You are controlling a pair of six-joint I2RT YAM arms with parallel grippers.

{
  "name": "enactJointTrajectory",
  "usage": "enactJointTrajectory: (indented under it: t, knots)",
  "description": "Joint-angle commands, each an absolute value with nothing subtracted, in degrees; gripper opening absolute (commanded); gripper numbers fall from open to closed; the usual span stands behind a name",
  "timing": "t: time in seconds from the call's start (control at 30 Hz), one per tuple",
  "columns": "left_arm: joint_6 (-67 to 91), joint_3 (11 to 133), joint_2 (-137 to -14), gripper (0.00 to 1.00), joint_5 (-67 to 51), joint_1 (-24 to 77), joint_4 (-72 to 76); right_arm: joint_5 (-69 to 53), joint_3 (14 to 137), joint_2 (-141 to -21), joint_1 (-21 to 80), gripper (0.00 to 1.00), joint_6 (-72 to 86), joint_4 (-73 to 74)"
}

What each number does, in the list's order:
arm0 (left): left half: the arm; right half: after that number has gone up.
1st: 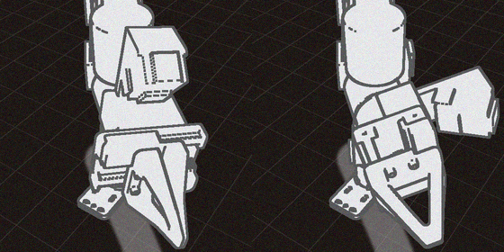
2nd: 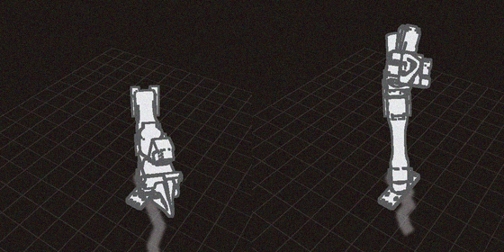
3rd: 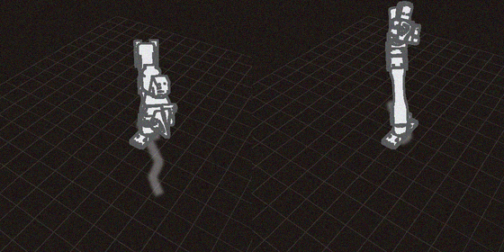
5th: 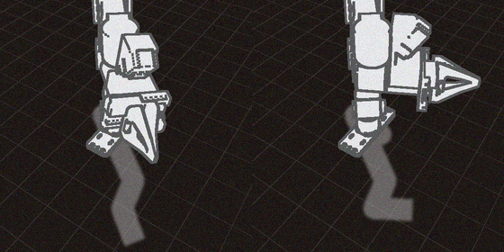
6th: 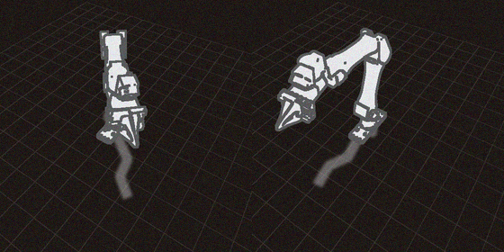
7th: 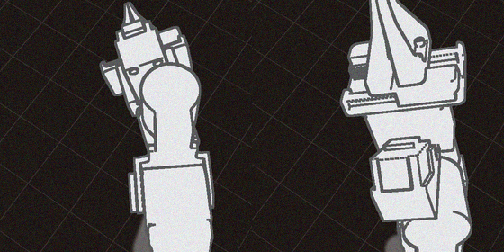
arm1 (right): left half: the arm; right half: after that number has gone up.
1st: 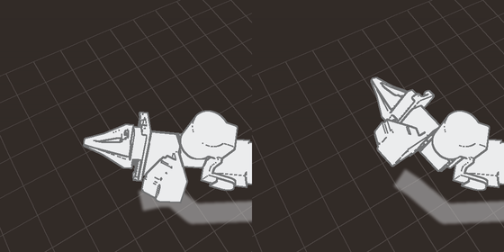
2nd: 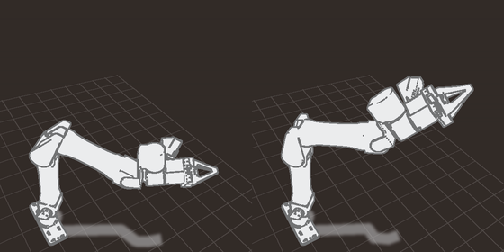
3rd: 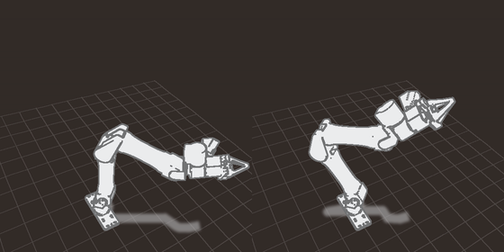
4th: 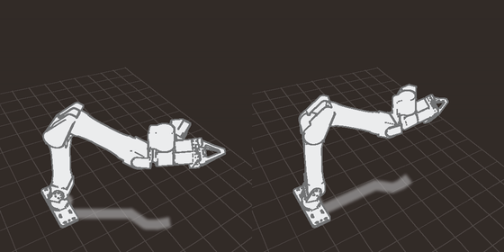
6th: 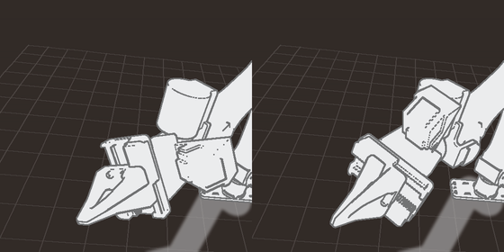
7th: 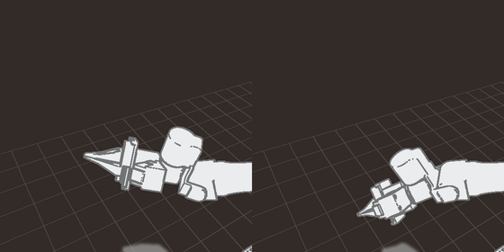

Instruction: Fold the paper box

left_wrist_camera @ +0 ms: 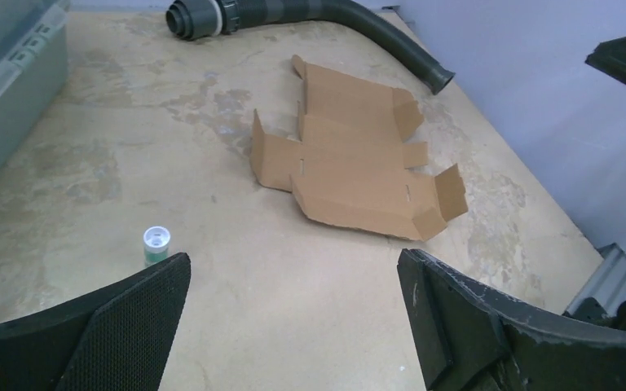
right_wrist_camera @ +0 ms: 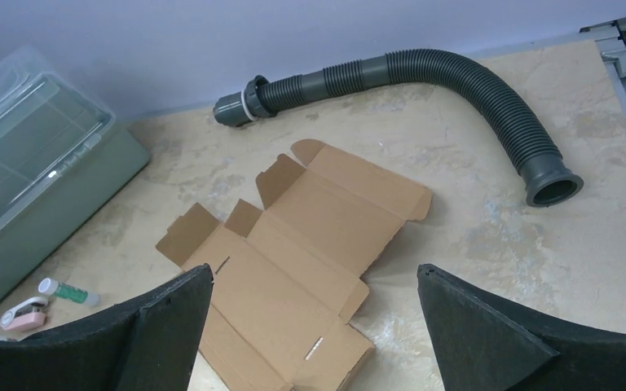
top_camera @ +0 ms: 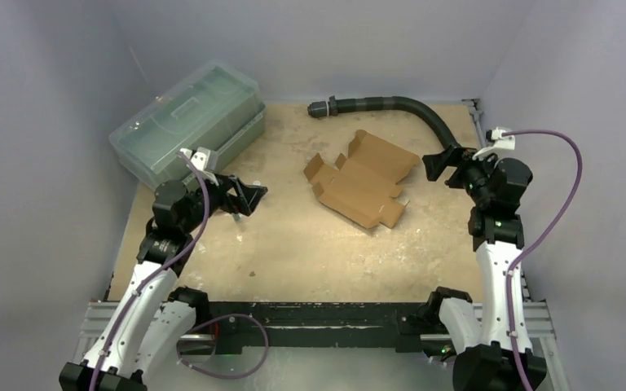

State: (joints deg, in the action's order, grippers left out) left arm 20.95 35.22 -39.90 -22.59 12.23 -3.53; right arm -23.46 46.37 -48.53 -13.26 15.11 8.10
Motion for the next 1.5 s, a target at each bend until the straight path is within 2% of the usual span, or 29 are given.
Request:
enactJointTrajectory:
  t: [0.0, 0.23, 0.43, 0.63, 0.9, 1.2, 1.33, 1.47]
  knots:
    - [27.37, 34.95, -42.09, 0.99, -28.67, 12.0, 3.95, -23.37, 47.01, -47.28, -13.36, 0.99, 16.61, 6.58]
    - [39.13, 35.49, -48.7, 0.93, -28.41, 18.38, 7.11, -30.64, 43.91, -46.31, -13.29, 0.99, 13.3, 4.08]
    - [46.87, 33.56, -51.17, 0.91, -11.15, 35.57, 8.7, -46.02, 40.43, -45.25, -12.38, 0.99, 0.83, 3.01]
    - [60.83, 25.65, -60.1, 0.86, 3.43, 49.01, 27.06, -53.65, 40.33, -44.78, -11.09, 0.99, -6.51, 6.59]
    - [65.56, 28.83, -79.24, 0.85, 5.46, 52.65, 39.63, -54.51, 40.1, -44.49, -10.34, 0.99, -6.5, 7.08]
    - [72.57, 28.91, -86.97, 0.84, 16.9, 55.78, 43.39, -53.96, 40.28, -44.07, -9.25, 0.99, -7.47, 7.84]
    - [76.73, 30.14, -92.79, 0.81, 18.03, 56.55, 45.41, -53.96, 40.26, -44.23, -9.06, 0.99, -7.54, 7.87]
    - [79.76, 31.63, -98.74, 0.7, 18.83, 56.78, 50.96, -54.13, 40.27, -44.15, -9.05, 0.99, -7.7, 7.96]
